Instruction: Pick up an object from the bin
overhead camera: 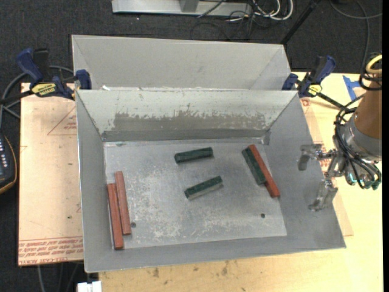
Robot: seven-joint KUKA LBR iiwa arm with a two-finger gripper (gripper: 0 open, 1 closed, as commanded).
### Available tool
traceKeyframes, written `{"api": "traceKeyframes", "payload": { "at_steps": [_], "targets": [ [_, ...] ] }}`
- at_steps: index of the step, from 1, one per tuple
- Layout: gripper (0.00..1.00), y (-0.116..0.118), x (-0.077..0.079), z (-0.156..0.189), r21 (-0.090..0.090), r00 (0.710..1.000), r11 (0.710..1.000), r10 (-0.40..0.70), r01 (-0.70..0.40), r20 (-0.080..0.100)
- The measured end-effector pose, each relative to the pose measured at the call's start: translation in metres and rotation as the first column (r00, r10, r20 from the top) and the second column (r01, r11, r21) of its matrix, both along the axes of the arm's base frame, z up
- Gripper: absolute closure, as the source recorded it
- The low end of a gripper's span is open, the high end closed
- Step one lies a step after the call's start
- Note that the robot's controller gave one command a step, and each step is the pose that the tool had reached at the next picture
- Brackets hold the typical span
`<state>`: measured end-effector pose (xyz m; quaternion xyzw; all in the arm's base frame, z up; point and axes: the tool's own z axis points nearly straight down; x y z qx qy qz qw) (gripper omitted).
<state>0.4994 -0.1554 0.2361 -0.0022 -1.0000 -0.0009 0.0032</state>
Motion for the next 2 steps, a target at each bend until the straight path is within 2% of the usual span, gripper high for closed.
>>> {"api": "traceKeyframes", "payload": {
  "at_steps": [1,2],
  "targets": [
    [0.0,0.033,0.074,-0.135,0.001,1.0,1.0,0.009,-0.009,0.004],
    [0.0,0.145,0.104,-0.167,0.002,0.987,0.987,0.163,-0.163,0.01]
  ]
}}
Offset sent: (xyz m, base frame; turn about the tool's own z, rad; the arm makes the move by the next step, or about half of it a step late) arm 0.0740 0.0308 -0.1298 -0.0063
